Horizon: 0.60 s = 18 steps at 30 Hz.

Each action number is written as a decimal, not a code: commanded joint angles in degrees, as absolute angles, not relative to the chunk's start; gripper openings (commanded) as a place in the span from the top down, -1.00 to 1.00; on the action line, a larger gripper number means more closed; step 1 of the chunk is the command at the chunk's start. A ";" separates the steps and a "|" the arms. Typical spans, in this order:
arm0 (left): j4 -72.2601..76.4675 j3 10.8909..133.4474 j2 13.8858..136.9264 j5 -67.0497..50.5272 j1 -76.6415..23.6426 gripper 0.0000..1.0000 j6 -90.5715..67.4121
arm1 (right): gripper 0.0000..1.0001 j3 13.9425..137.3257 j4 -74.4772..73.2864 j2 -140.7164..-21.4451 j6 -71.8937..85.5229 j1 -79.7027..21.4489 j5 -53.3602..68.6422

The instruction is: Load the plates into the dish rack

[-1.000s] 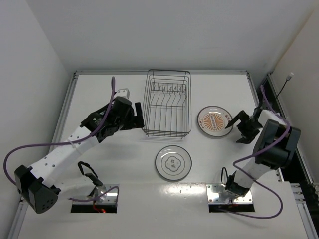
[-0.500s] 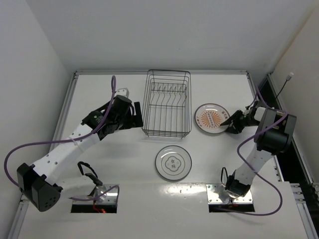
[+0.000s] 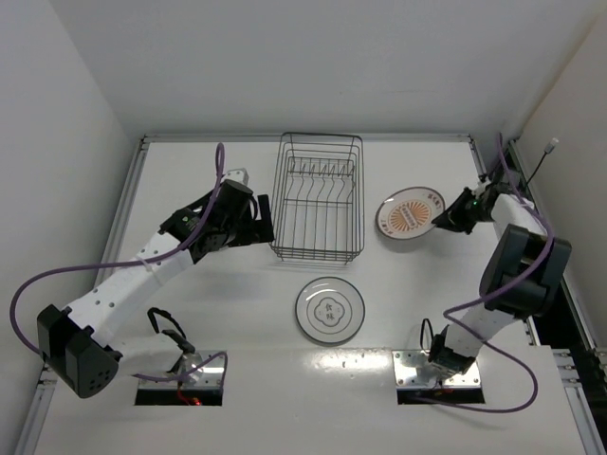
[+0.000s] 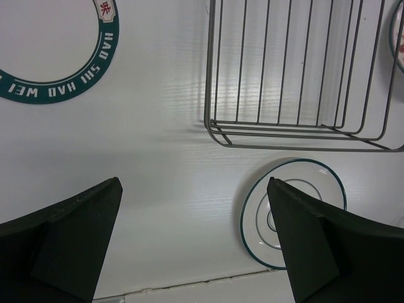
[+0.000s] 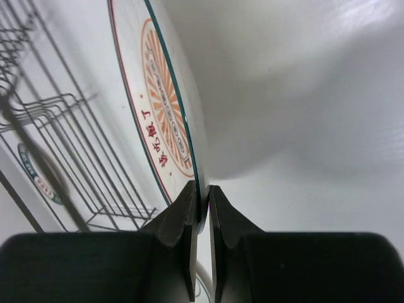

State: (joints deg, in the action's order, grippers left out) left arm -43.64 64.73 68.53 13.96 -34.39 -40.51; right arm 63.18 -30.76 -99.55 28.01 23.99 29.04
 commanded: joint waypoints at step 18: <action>-45.26 66.88 68.12 14.50 -33.84 -1.00 -40.87 | 1.00 100.70 -41.30 -95.33 35.51 -4.91 -5.50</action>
